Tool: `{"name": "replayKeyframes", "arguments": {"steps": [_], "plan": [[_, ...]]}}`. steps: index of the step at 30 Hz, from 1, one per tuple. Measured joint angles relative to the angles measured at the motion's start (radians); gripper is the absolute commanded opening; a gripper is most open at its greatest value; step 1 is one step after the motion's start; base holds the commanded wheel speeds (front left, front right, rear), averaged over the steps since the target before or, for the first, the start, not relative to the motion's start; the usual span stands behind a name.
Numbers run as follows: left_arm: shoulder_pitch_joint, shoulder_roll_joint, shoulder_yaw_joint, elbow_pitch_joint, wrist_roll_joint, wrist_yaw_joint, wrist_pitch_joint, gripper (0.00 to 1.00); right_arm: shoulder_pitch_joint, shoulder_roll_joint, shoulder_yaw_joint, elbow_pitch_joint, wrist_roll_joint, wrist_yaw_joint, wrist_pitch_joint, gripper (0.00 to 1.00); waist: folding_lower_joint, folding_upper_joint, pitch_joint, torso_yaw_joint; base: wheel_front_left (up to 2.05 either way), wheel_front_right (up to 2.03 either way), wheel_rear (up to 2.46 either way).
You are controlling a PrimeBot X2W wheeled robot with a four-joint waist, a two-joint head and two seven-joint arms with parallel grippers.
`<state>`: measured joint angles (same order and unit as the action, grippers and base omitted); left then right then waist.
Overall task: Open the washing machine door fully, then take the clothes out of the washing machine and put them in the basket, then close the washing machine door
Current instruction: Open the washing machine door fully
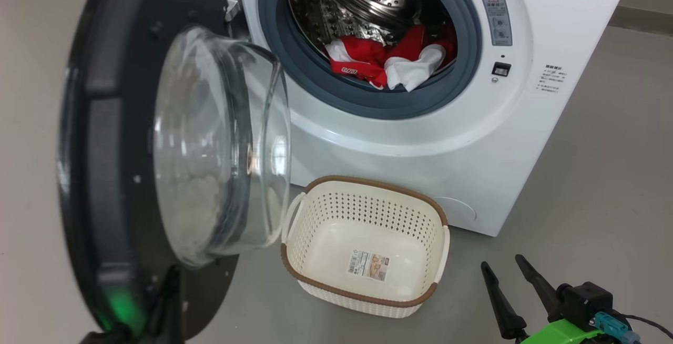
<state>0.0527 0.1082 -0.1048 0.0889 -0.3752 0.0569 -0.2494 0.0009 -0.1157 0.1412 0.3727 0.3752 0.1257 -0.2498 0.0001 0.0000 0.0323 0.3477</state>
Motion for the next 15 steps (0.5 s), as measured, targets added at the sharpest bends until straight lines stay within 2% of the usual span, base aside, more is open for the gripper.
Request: {"name": "replayKeyframes", "arguments": {"steps": [15], "plan": [[-0.021,0.030,0.195,0.028,0.004,0.009,0.000,0.00,-0.011,-0.005,0.006,0.000,-0.001,0.000,0.000,1.00,0.0000,0.0000,0.034,-0.016,0.00,0.00,0.00]]}}
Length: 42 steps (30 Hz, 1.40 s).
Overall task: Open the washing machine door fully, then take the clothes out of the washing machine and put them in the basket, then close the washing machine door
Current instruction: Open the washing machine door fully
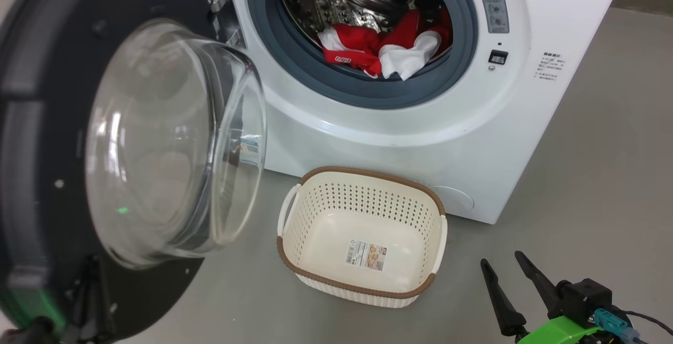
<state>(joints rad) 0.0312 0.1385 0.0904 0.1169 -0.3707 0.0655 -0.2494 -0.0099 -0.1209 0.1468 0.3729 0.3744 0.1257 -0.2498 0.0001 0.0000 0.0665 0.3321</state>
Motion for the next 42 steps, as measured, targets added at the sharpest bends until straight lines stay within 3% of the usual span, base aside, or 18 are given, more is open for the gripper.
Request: {"name": "replayKeyframes", "arguments": {"steps": [11,42], "plan": [[-0.076,0.025,0.134,0.086,0.027,-0.008,0.000,0.00,-0.025,-0.005,0.002,0.001,-0.007,0.000,0.000,1.00,0.0000,0.0000,0.028,-0.011,0.00,0.00,0.00],[-0.374,0.148,0.493,0.425,0.159,-0.130,-0.004,0.00,-0.104,-0.029,0.022,-0.007,-0.028,0.000,0.000,1.00,0.0000,0.0000,0.142,-0.062,0.00,0.00,0.00]]}}
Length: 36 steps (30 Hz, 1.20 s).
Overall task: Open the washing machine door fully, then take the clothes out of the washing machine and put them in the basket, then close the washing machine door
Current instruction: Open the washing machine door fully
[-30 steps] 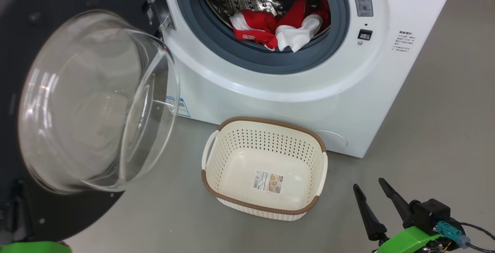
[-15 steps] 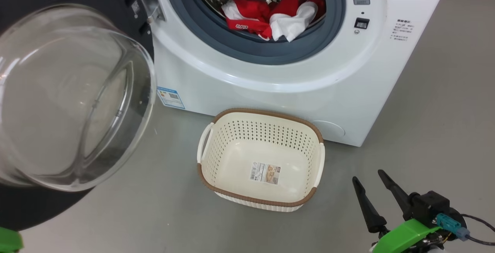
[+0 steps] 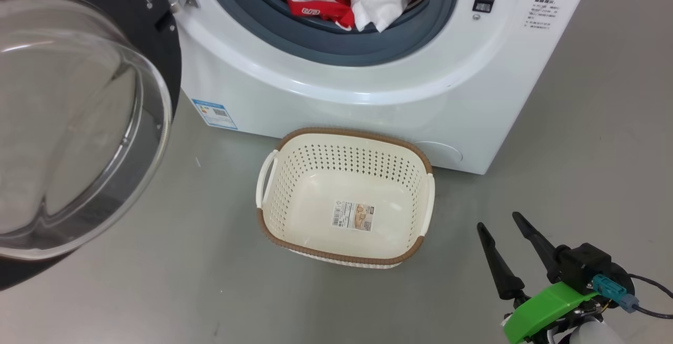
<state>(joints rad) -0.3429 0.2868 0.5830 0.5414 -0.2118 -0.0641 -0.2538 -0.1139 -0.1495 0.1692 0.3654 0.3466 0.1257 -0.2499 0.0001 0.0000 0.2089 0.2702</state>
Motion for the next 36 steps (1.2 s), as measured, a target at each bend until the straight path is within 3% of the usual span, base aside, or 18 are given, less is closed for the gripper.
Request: {"name": "replayKeyframes", "arguments": {"steps": [10,19,36], "plan": [[-0.089,0.047,0.072,0.115,0.033,-0.042,0.000,0.00,-0.015,-0.002,0.001,-0.001,-0.005,0.000,0.000,1.00,0.0000,0.0000,0.019,-0.014,0.00,0.00,0.00],[-0.093,0.048,0.084,0.133,0.063,-0.060,0.000,0.00,-0.015,0.000,0.005,0.000,-0.005,0.000,0.000,1.00,-0.0001,0.0000,-0.006,-0.015,0.00,0.00,0.00],[0.109,-0.043,-0.051,-0.057,-0.001,-0.061,0.000,0.00,0.033,0.012,0.008,0.004,0.004,0.000,0.000,1.00,0.0000,0.0000,-0.111,-0.010,0.00,0.00,0.00]]}}
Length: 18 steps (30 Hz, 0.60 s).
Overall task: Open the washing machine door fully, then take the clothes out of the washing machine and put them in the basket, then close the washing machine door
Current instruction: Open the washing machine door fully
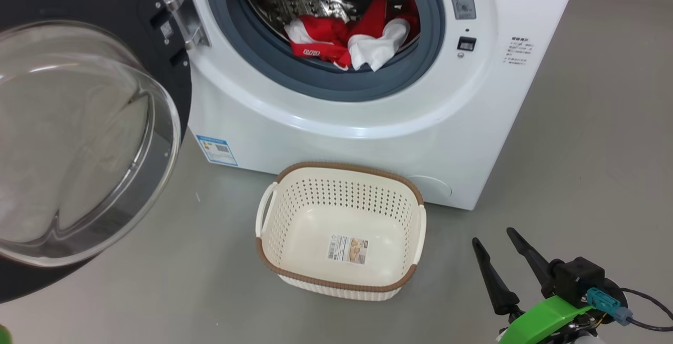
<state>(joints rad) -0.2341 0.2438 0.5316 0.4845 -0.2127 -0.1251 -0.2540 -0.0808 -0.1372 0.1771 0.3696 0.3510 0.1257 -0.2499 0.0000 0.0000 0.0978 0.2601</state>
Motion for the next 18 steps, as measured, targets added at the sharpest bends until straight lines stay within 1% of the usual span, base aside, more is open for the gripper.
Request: {"name": "replayKeyframes", "arguments": {"steps": [2,4,5,6,7,8,15,18], "plan": [[0.035,-0.021,-0.017,-0.040,-0.005,0.000,0.000,0.00,0.002,0.004,0.000,-0.001,0.001,0.000,0.000,1.00,0.0000,0.0000,-0.013,-0.001,0.00,0.00,0.00],[0.075,-0.040,-0.050,-0.082,-0.014,0.000,0.000,0.13,0.002,0.007,-0.001,-0.002,0.001,0.000,0.000,1.00,0.0000,0.0000,-0.025,-0.004,0.00,0.00,0.00],[0.095,-0.050,-0.065,-0.101,-0.020,0.000,0.000,0.36,0.005,0.007,-0.002,-0.005,0.001,0.000,0.000,1.00,-0.0001,0.0000,-0.030,-0.007,0.00,0.00,0.00],[0.112,-0.061,-0.080,-0.121,-0.028,0.000,0.000,0.48,0.011,0.007,-0.004,-0.008,0.001,0.000,0.000,1.00,0.0000,0.0000,-0.034,-0.009,0.00,0.00,0.00],[0.130,-0.068,-0.099,-0.138,-0.033,0.000,0.000,0.79,0.018,0.007,-0.005,-0.010,0.001,0.000,0.000,1.00,-0.0001,0.0000,-0.037,-0.012,0.00,0.00,0.00],[0.148,-0.072,-0.118,-0.153,-0.035,0.000,0.000,1.00,0.025,0.008,-0.006,-0.011,0.001,0.000,0.000,1.00,0.0000,0.0000,-0.039,-0.015,0.00,0.00,0.00],[0.231,-0.109,-0.216,-0.239,-0.037,0.000,0.000,1.00,0.039,0.012,-0.030,-0.024,0.001,0.000,0.000,1.00,0.0000,0.0000,-0.048,-0.044,0.00,0.00,0.00],[0.254,-0.112,-0.250,-0.261,-0.037,0.000,0.000,1.00,0.041,0.012,-0.038,-0.025,0.001,0.000,0.000,1.00,0.0000,0.0000,-0.050,-0.059,0.00,0.00,0.00]]}}
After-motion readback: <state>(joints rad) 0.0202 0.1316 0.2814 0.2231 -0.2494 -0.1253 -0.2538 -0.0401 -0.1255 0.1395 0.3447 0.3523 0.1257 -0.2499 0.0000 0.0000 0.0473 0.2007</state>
